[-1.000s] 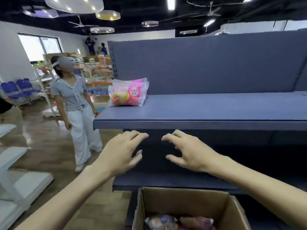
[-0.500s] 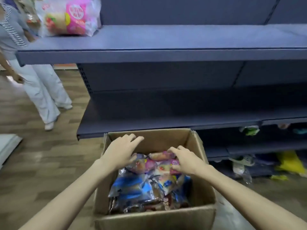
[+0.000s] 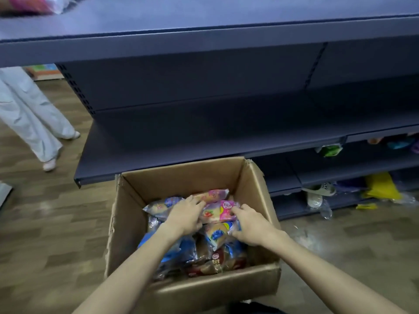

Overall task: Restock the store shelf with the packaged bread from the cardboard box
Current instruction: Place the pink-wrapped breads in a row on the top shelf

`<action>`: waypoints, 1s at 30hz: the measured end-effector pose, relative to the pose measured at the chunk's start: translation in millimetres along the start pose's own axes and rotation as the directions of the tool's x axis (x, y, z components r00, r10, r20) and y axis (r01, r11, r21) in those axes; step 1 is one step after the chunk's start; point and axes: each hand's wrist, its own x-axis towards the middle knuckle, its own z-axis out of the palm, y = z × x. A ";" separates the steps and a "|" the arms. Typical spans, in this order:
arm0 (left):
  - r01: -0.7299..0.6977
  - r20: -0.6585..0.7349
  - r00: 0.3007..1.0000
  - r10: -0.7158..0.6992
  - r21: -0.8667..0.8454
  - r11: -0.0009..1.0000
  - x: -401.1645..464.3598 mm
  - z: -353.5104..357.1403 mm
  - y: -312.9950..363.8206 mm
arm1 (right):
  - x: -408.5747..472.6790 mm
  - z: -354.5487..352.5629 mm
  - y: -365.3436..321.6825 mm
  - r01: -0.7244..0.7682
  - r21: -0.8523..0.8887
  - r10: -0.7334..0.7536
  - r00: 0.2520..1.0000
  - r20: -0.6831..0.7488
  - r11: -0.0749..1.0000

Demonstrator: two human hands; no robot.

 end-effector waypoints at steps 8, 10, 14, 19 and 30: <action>0.135 0.090 0.989 -0.120 -0.192 0.972 51.8 49.4 13.8 | 2.0 5.8 3.7 -0.001 0.031 0.001 1.000 -0.007 1.000; 0.165 0.151 0.979 -0.134 -0.214 0.963 55.8 57.8 16.0 | 2.5 6.8 4.1 -0.003 0.036 0.003 1.000 -0.001 0.999; 0.192 0.147 0.977 -0.157 -0.265 0.945 59.1 69.9 24.8 | 2.7 10.2 4.4 0.004 0.054 -0.005 1.000 0.028 0.999; 0.134 0.060 0.991 -0.122 -0.266 0.955 66.5 77.6 26.8 | 0.2 18.3 5.4 0.022 0.027 -0.024 0.997 0.076 0.999; 0.090 -0.004 0.996 -0.090 0.087 0.992 80.2 82.3 31.0 | 9.0 25.9 10.8 -0.004 0.058 0.001 0.999 0.047 0.998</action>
